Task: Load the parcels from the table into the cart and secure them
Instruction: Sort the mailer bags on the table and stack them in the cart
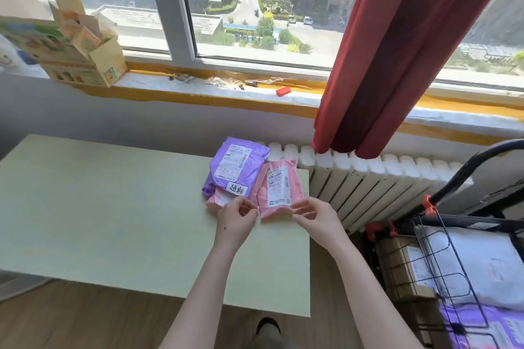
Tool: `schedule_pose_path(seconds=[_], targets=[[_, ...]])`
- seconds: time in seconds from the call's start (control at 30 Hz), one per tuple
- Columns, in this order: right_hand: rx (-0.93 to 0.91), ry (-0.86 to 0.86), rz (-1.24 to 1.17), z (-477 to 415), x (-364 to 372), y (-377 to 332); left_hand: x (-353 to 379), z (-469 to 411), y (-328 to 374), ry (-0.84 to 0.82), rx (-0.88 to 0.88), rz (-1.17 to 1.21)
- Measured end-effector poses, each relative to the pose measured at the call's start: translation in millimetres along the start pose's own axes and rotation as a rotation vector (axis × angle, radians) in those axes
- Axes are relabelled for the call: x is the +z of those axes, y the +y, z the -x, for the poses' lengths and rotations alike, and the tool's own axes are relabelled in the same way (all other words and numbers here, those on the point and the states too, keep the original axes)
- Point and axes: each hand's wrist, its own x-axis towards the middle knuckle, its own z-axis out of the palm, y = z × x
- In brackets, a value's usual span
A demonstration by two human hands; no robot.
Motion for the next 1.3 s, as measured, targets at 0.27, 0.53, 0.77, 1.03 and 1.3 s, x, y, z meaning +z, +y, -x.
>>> schedule_pose_path(seconds=[0.27,0.53,0.77,1.03,1.3], targets=[[0.114,-0.095,0.051,-55.9,9.0,35.1,42.5,-37.7,-16.2,-0.09,-0.095,-0.107],[0.28,-0.064,-0.019,-98.1,15.8,52.6,78.8,-75.9,-16.7,-0.414,-0.124,-0.237],[0.438,0.029,-0.161,-111.0,30.4,59.1,84.1,-87.8,-19.5,-0.504,-0.113,-0.278],[0.479,0.095,-0.054,-105.1,36.8,64.9,77.1,-91.5,-29.7,-0.569,-0.146,-0.23],[0.522,0.168,-0.081,-79.0,31.3,71.6,65.8,-82.3,-24.5,-0.625,-0.138,-0.222]])
